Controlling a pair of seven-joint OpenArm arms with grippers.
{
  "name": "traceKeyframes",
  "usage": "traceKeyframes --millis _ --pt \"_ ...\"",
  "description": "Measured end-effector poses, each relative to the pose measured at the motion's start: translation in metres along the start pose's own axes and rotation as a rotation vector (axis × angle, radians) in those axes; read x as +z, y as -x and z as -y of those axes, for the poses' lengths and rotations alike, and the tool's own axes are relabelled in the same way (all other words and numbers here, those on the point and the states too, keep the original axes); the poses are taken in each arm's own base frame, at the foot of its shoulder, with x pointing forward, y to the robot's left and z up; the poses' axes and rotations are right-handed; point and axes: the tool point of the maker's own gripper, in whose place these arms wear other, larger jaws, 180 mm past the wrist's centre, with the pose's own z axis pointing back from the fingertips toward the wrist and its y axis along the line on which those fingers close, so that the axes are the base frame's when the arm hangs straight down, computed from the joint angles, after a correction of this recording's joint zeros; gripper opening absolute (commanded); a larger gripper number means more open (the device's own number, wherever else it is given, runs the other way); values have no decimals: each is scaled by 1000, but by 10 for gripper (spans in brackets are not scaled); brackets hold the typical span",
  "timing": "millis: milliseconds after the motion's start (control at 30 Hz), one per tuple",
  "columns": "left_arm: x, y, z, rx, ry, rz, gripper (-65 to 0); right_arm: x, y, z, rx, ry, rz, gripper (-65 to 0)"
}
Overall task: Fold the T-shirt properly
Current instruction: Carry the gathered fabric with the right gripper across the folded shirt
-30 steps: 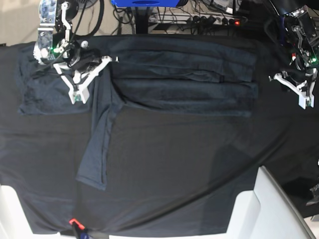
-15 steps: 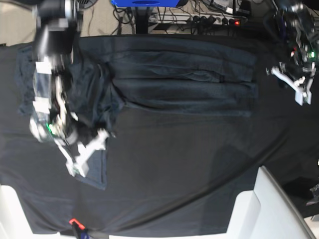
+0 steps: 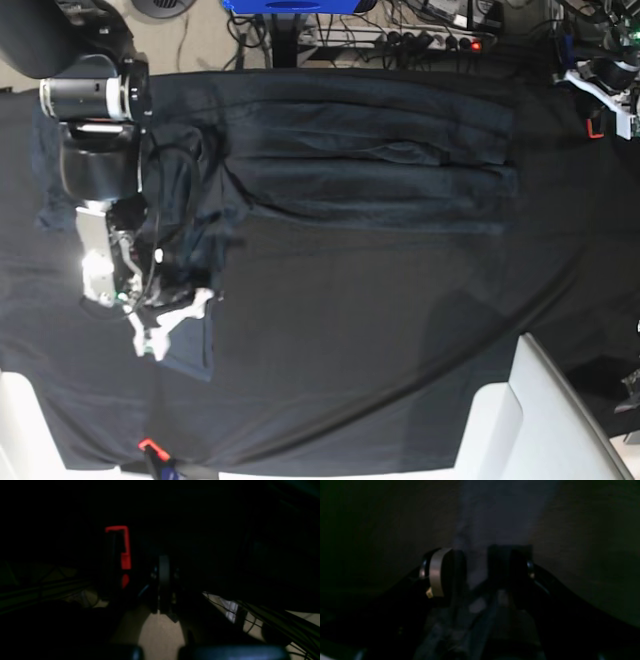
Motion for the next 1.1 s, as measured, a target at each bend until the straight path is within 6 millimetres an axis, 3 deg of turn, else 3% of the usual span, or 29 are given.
traceKeyframes --millis 400,467,533,567,633,733,867,1000,1100 --pt "-4 6 3 15 18 -12 -650 -11 7 9 -23 8 14 -330" --pt "-4 6 5 14 21 -12 -650 -11 7 9 -23 10 18 -431" --pt "-4 6 4 13 21 -13 -650 -11 10 10 -24 16 7 -602" --pt "-4 6 4 13 21 -12 -650 -12 11 10 -28 13 6 -650" --pt "-4 6 4 13 21 -13 -650 -11 10 4 -22 8 11 -632" --pt "-4 6 4 14 22 -11 -650 5 7 -13 13 -20 41 -650" --pt "-5 3 5 10 24 -7 -650 47 12 -45 66 -62 93 -650" --pt "-5 3 4 8 23 -8 -650 73 41 -95 189 -136 78 -650" --pt "-11 -4 4 12 21 5 -650 85 93 -136 278 -218 15 -650"
